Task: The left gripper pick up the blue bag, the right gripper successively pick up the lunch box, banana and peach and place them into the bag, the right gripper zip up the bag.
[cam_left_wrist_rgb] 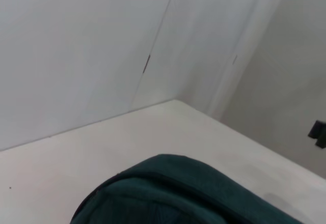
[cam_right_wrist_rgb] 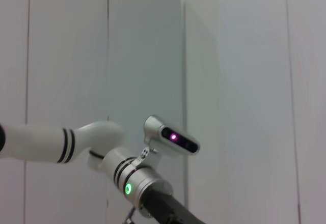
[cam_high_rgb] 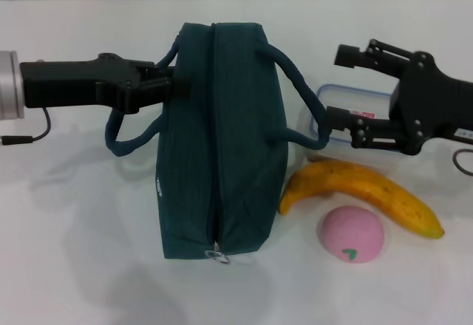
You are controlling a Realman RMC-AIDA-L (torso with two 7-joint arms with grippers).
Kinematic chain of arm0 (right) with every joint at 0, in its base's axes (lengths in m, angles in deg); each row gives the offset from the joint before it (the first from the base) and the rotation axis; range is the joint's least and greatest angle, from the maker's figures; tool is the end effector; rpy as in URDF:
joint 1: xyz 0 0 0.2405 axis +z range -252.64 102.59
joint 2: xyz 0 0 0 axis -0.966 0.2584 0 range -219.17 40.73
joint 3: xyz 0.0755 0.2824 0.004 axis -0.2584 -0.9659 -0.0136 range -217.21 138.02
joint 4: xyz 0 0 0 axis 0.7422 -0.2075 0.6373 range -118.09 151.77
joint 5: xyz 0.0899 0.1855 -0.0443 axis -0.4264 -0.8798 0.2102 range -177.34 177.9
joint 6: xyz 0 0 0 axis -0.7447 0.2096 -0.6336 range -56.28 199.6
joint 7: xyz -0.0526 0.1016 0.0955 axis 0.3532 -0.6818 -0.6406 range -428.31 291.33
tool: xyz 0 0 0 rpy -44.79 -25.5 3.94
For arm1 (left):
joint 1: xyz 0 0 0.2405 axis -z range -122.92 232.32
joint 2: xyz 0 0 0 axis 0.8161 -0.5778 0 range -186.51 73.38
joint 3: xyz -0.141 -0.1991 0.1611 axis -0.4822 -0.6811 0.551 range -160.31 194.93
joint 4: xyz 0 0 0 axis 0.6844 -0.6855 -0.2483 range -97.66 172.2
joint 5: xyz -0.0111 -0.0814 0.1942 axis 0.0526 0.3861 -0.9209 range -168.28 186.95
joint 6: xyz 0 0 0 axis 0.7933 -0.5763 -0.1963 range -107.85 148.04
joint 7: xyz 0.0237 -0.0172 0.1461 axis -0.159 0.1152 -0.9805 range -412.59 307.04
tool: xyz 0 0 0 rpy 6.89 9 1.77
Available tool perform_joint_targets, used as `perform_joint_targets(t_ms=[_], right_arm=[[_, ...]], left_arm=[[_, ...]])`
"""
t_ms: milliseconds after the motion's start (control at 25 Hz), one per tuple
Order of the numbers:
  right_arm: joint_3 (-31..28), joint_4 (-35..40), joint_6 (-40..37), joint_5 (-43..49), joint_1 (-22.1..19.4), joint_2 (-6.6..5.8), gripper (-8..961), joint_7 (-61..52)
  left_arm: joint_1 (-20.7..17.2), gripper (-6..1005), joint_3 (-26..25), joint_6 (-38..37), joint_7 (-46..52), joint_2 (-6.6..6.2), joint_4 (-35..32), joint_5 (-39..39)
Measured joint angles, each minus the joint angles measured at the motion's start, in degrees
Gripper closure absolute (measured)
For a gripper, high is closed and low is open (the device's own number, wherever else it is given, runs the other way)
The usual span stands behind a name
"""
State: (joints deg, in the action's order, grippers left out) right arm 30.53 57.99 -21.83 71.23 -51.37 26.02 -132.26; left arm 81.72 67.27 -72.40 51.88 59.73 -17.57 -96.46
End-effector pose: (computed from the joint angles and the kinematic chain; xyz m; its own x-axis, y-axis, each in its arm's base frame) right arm 0.2293 0.3266 -0.0028 0.6559 0.0549 -0.7529 -0.1433 -0.9702 -0.1956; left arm -0.2553 0.3573 0.0288 0.7220 0.4665 0.5110 0.5674 -0.8218 -0.0516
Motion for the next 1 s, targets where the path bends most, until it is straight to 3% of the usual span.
perform_joint_targets(t_ms=[120, 280, 360, 560, 1000], right_arm=[[0.5, -1.5, -1.3, -1.7, -1.5, 0.37, 136, 0.2], [0.6, -5.0, -4.7, -2.7, -3.7, 0.32, 137, 0.8], [0.4, -8.5, -4.5, -2.4, -4.4, 0.12, 138, 1.7], [0.0, -18.9, -2.0, -2.1, -5.1, -0.06, 139, 5.8], [-1.0, -27.4, 2.3, -2.2, -6.5, -0.18, 143, 8.4]], left_arm=[[0.0, 788, 0.3, 0.0, -0.4, 0.00, -0.6, -1.0], [-0.7, 809, 0.3, -0.2, -1.1, 0.09, -2.4, -1.5], [-1.2, 819, 0.3, -0.3, -2.3, 0.10, -2.6, -1.7], [-1.4, 952, 0.3, -0.5, -3.8, 0.19, -2.2, -2.4], [-1.8, 950, 0.4, -0.7, -7.6, 0.84, -1.9, -2.8]])
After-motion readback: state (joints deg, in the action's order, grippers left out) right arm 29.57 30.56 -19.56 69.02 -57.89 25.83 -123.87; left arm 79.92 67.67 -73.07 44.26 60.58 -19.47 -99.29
